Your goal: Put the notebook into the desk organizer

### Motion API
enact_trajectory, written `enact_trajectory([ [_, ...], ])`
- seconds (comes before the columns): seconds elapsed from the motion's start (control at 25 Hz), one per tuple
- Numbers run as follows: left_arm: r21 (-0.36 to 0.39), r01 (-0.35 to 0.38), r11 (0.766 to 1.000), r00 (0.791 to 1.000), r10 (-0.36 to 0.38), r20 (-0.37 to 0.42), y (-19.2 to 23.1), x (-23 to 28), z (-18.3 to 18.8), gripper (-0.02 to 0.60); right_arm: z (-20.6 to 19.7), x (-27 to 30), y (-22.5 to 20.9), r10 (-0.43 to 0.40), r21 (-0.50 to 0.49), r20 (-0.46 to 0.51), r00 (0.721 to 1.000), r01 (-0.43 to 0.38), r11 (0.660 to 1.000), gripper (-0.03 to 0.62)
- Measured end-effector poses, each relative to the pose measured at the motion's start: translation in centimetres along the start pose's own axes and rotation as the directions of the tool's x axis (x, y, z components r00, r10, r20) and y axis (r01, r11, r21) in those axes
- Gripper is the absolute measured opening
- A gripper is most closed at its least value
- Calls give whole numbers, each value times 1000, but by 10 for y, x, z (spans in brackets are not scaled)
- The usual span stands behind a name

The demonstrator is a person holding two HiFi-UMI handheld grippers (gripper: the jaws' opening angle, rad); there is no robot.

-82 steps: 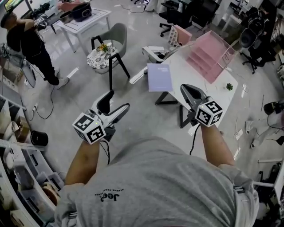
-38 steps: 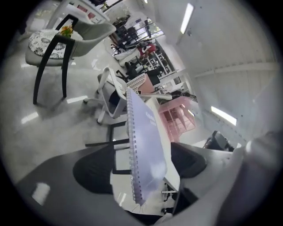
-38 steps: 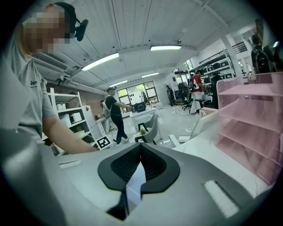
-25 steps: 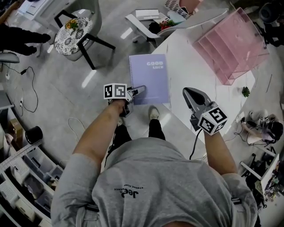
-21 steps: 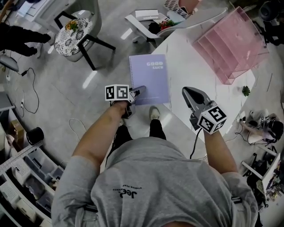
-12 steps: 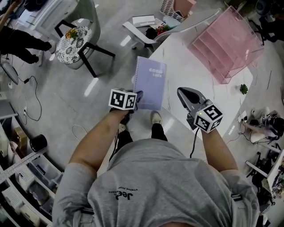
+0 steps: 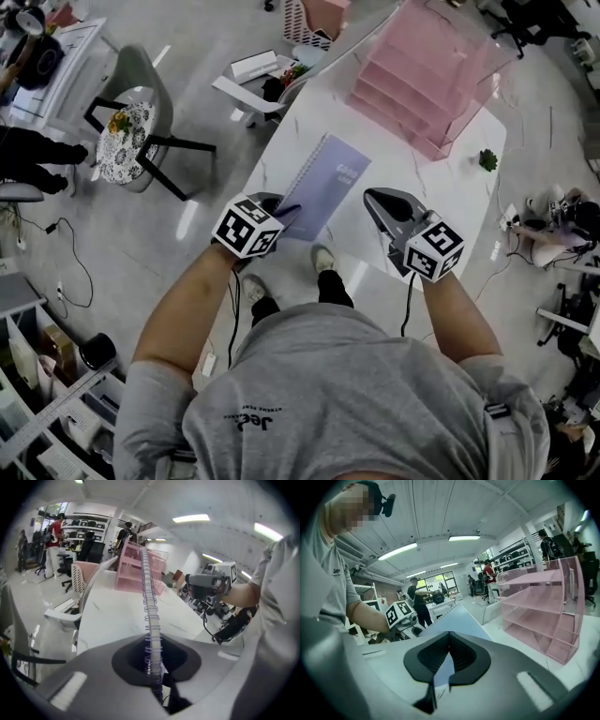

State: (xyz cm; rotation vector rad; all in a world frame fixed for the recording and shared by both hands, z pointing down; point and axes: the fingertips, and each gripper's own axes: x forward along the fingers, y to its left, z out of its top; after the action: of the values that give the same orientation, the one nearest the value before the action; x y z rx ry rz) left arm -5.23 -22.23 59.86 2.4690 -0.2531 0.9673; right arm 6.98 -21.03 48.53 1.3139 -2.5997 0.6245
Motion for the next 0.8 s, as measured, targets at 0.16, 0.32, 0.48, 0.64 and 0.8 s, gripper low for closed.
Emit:
enact_trajectory([
  [0.16, 93, 72, 993, 997, -71, -11, -18, 24, 42, 91, 3, -31, -20, -37, 19, 37, 999, 36, 999, 3],
  [0.32, 143, 118, 983, 993, -113, -42, -19, 55, 83, 91, 1, -61, -44, -85, 44, 65, 994, 82, 996, 3],
  [0.48, 204, 186, 961, 982, -176, -66, -18, 86, 113, 91, -6, -90, -67, -136, 75, 77, 988, 130, 989, 3],
  [0.64, 75, 265, 961, 964, -262, -49, -4, 114, 130, 91, -19, -111, -88, -179, 114, 78, 981, 169, 979, 3],
  [0.8, -141, 274, 951, 957, -284, -59, 22, 137, 123, 91, -27, -121, -100, -205, 138, 74, 976, 193, 971, 3],
])
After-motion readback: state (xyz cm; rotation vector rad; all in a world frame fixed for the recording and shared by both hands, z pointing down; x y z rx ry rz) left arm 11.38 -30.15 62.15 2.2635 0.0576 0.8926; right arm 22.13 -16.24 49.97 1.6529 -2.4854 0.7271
